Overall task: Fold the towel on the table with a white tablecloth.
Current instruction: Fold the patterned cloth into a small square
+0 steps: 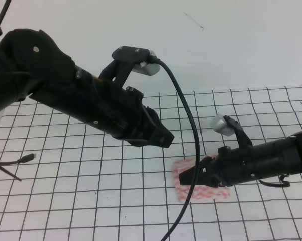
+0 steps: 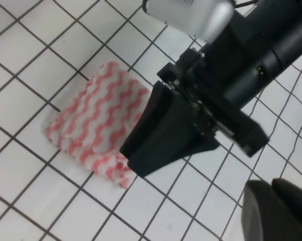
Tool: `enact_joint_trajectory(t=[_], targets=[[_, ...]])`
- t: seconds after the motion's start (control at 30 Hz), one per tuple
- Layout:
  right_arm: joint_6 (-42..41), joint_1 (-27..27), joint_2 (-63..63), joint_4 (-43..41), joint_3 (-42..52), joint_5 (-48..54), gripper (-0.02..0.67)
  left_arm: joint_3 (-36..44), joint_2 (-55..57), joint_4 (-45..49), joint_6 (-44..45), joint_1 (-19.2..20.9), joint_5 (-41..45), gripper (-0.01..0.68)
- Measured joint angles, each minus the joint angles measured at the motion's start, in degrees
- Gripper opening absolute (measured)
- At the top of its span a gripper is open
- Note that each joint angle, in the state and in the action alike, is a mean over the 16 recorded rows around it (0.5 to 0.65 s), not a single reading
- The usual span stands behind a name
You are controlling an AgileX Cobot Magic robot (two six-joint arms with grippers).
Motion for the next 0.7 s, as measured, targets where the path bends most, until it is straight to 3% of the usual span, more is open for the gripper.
enact_joint_trajectory(t=[0.27,0.7], targets=[[-5.48,0.00,-0.04,5.92,0.00,3.10,0.206,0.00,0.00,0.02,0.02,0.00,0.40,0.000],[-10.71,-0.08,-0.09,9.12,0.00,-6.06,0.043,0.00,0.00,0.06,0.62,0.00,0.29,0.000]])
